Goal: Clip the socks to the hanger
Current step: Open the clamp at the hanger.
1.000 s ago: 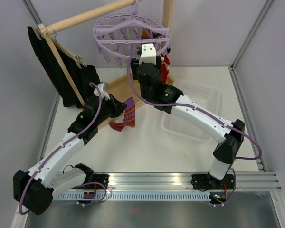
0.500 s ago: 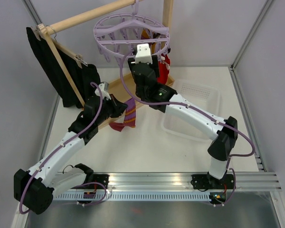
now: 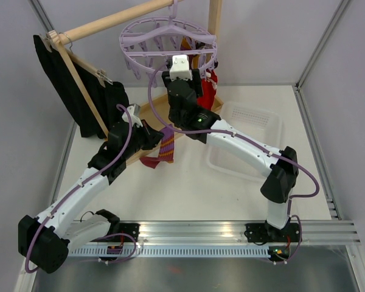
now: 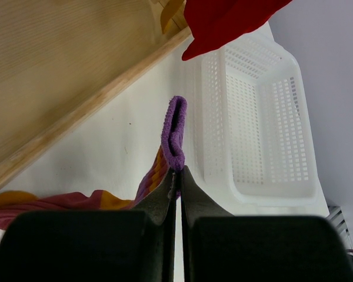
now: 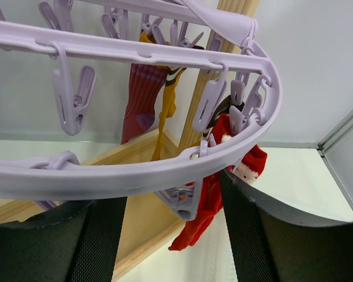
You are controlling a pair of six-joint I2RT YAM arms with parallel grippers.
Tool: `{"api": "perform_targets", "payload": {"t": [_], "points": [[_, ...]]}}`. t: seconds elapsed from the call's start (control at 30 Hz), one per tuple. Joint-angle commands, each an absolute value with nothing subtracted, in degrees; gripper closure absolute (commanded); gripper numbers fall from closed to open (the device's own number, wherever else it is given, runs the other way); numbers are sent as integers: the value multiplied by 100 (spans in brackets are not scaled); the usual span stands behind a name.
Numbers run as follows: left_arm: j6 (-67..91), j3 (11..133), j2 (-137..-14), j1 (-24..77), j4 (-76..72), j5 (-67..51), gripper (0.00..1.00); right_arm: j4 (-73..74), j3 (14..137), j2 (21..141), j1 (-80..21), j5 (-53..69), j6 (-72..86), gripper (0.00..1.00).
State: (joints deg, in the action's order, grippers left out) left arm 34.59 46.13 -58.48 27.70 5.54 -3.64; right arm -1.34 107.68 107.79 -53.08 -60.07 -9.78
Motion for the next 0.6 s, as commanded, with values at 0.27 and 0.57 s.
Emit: {"api": "perform_targets", "payload": {"t": [0.27,0.57], "points": [[3243,4852,-5792,2742,281,-519,98,-738,11030,10828,-5326,-6284,-1432,43],[3322,4782,-5766,2742,124,-589,98,-668,10907,10679,-5317,-6328,-1415,61]]}}
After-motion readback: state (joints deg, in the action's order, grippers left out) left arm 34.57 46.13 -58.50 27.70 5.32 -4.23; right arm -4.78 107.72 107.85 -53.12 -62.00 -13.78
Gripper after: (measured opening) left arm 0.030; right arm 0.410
